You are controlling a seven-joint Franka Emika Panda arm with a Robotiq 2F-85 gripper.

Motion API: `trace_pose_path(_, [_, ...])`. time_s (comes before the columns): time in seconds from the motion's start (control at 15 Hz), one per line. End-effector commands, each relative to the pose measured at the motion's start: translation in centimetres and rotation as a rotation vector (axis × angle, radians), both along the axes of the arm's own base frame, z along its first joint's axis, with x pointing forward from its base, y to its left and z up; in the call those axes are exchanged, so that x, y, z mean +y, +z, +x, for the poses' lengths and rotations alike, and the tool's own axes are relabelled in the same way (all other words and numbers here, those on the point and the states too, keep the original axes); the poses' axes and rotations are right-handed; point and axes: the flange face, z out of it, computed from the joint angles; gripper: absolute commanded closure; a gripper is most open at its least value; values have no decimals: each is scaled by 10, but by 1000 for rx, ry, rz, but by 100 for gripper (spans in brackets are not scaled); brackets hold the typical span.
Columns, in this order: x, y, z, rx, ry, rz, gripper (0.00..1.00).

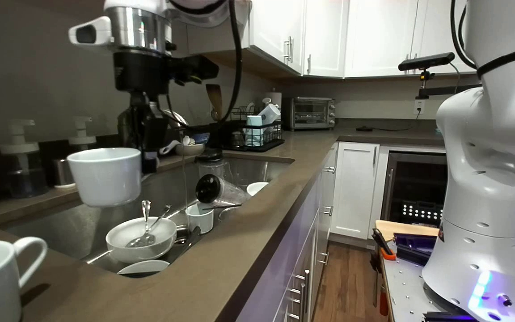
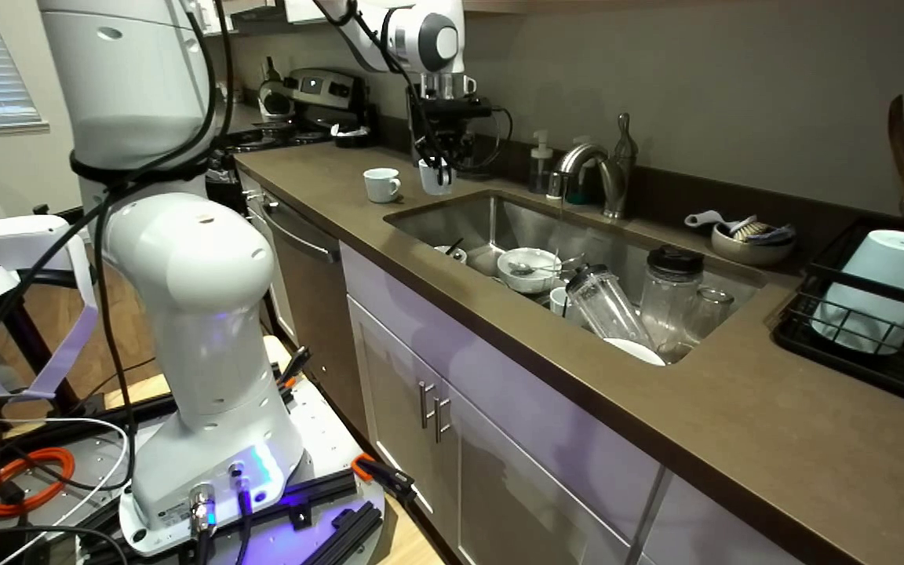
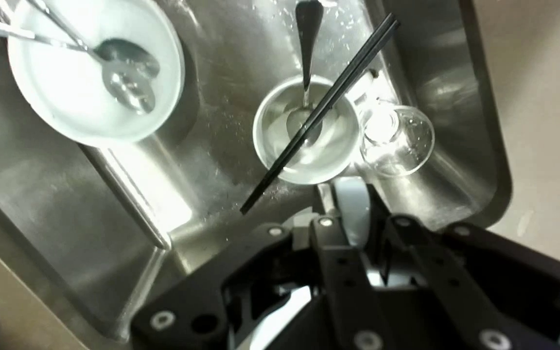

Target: Take the cup on the left of the sink, draw some water from the faucet, then put the cup on the counter on the right

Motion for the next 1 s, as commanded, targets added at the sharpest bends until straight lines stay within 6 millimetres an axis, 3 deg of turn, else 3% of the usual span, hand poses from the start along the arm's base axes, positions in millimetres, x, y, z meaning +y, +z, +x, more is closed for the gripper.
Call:
trace_pose_path(0.0, [-46,-2,-31,-33,-162,-5,94])
trace_pose_path(0.27, [-103,-24,-27,-28,-305,-18,94])
trace_pose_path(0.6, [-168,-46,-2,-29,-459,-12,94])
trace_pose_path(0.93, [-197,-59,17,-57,-583,-3,94])
